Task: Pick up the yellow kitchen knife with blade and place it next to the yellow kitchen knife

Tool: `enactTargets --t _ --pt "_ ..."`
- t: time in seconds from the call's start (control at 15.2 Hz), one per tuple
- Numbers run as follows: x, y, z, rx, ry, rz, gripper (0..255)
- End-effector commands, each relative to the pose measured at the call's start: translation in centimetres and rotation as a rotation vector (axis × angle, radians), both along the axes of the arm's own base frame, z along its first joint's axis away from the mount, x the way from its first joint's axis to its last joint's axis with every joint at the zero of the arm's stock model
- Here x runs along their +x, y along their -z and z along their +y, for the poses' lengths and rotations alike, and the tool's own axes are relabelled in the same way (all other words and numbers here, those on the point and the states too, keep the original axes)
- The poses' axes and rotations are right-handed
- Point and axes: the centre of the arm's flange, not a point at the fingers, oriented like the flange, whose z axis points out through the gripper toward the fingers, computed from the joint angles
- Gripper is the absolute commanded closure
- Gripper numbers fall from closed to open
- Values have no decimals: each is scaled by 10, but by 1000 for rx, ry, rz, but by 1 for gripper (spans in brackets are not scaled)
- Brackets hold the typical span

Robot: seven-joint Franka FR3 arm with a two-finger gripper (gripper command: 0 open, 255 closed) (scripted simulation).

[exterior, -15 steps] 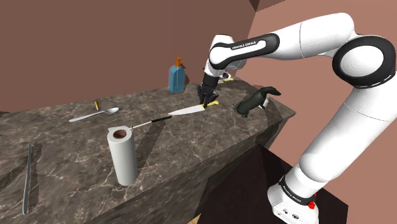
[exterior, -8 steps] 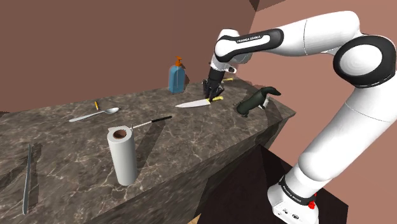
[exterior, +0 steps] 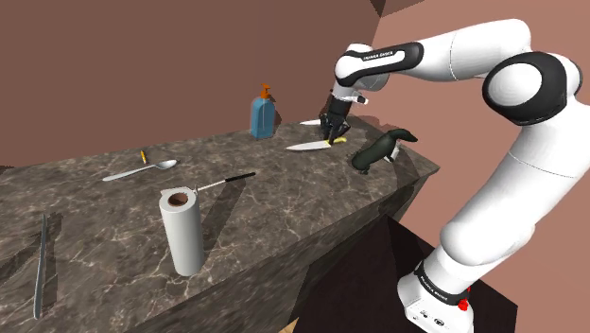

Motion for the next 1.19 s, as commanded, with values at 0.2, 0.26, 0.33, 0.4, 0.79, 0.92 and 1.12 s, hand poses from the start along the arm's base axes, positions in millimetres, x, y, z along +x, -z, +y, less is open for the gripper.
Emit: enactTargets --t 0.2,0.26,0.33,0.4,0.79,0.92,1.12 --pt "1 1 -66 0 -2 0 255" --pt "1 1 -79 0 -2 0 255" --pt "1 1 -93 0 -2 0 255" --pt "1 1 -106 0 -2 0 255" --pt "0 6 -166 0 -2 0 255" --pt "0 16 -166 0 -2 0 255" --pt "0 32 -166 0 -2 0 255"
